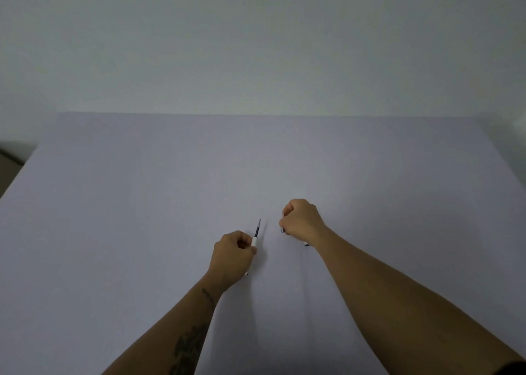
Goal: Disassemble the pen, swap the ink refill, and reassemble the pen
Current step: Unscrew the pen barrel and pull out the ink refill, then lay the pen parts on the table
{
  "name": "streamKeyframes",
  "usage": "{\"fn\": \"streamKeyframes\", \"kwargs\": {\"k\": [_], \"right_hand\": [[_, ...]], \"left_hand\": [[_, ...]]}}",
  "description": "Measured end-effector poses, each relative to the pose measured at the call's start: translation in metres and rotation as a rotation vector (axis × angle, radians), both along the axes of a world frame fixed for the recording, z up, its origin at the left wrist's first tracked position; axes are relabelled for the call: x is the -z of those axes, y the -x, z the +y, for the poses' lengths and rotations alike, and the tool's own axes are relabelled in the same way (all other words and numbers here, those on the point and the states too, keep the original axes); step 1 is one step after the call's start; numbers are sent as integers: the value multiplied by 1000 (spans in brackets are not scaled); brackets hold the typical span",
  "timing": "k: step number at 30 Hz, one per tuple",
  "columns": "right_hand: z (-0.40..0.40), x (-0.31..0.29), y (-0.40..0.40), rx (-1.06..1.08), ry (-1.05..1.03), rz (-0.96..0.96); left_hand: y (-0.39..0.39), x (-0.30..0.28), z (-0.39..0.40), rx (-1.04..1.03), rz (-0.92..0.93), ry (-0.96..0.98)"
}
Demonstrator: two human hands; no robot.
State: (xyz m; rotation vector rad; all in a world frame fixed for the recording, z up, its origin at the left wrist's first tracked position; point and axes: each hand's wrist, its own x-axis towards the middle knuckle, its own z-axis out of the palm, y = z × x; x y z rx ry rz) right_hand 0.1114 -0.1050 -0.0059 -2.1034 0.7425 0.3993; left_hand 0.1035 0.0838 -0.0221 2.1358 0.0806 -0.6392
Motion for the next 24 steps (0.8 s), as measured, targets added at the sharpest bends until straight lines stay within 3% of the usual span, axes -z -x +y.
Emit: {"fn": "streamKeyframes", "kwargs": {"k": [10,17,24], "right_hand": [[19,34,2,-150,281,-71],[13,25,4,-55,171,-105],[20,3,29,96,-128,-123]], "left_hand": [[2,16,8,-120,-58,-44],[5,14,17,-121,-61,-26],[12,5,10,-67,-105,28]]}}
